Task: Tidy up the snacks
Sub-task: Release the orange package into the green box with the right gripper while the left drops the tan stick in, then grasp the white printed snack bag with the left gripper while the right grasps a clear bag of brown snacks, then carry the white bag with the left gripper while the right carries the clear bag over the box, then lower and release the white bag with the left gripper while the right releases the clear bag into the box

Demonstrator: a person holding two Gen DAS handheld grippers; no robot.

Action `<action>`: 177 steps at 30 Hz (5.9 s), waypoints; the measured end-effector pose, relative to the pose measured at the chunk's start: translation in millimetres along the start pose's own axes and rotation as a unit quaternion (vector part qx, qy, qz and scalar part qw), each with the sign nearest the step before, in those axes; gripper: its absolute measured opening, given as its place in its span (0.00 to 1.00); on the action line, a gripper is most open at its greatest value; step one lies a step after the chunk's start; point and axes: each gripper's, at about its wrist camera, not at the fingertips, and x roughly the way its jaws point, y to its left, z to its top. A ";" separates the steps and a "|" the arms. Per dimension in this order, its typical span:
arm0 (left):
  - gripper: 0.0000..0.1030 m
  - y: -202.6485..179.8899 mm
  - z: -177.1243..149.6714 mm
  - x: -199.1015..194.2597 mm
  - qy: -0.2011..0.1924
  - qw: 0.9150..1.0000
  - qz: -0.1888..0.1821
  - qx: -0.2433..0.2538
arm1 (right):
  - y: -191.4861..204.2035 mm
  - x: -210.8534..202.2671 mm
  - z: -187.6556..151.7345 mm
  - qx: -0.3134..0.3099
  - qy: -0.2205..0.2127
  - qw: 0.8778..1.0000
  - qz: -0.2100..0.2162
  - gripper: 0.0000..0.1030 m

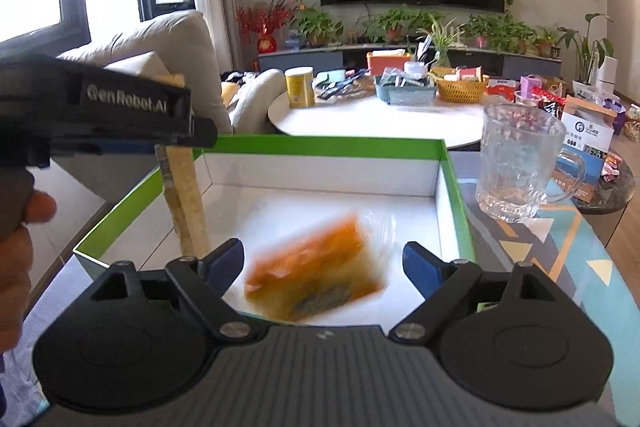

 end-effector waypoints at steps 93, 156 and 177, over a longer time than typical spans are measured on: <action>0.55 59.0 -110.4 -100.1 0.055 0.998 0.005 -0.004 | 20.3 -46.0 -65.3 -0.023 0.056 0.996 0.061 0.49; 0.55 13.2 -23.4 -32.5 -0.040 0.999 0.000 0.012 | -17.4 -26.2 13.3 0.009 -0.052 0.998 0.038 0.49; 0.55 18.6 -54.6 25.6 0.065 0.997 0.035 0.028 | -17.9 17.1 2.4 0.015 0.051 0.998 0.013 0.49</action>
